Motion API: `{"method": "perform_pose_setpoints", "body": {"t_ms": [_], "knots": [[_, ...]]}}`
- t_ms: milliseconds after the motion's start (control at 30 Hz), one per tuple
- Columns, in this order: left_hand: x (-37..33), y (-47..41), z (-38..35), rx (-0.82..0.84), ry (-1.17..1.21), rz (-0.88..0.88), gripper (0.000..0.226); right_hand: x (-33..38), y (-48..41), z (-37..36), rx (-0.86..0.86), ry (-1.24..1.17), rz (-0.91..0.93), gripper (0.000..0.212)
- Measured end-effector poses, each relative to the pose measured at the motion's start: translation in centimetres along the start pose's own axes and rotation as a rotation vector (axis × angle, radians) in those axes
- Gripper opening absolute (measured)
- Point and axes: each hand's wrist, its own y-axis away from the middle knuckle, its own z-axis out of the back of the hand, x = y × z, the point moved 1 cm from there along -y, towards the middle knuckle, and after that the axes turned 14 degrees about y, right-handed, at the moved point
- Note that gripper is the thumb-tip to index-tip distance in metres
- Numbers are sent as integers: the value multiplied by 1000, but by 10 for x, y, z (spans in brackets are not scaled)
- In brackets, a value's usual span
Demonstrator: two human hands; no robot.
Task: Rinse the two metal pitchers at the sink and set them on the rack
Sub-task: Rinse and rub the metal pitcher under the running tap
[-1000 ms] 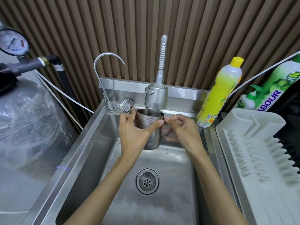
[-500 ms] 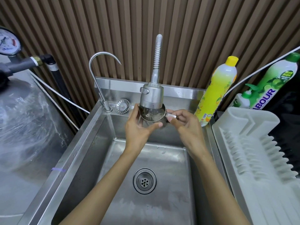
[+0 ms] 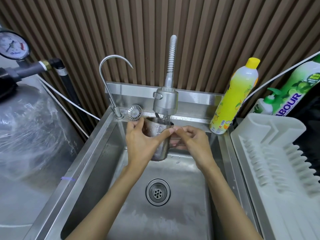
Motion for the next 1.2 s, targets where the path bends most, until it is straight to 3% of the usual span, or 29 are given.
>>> {"method": "perform_pose_setpoints", "body": {"t_ms": [167, 267, 467, 600, 767, 900, 1000, 1200], "knots": [[18, 5, -8, 168, 254, 282, 38, 21, 1, 13, -175, 616, 127, 30], [23, 6, -16, 286, 512, 391, 51, 32, 9, 16, -209, 804, 191, 21], [12, -9, -26, 248, 674, 287, 58, 13, -1, 24, -164, 534, 193, 5], [4, -13, -23, 113, 585, 95, 77, 5, -8, 18, -29, 128, 165, 11], [-12, -3, -12, -15, 259, -166, 79, -14, -11, -3, 105, -327, 24, 13], [-15, 2, -3, -53, 87, -158, 83, -15, -5, -7, 66, -225, -3, 13], [-12, 1, 0, -3, -28, -56, 71, -5, 0, 1, 10, -79, -38, 19], [7, 5, -4, 190, 262, 300, 46, 22, 2, 20, -132, 468, 27, 30]]}}
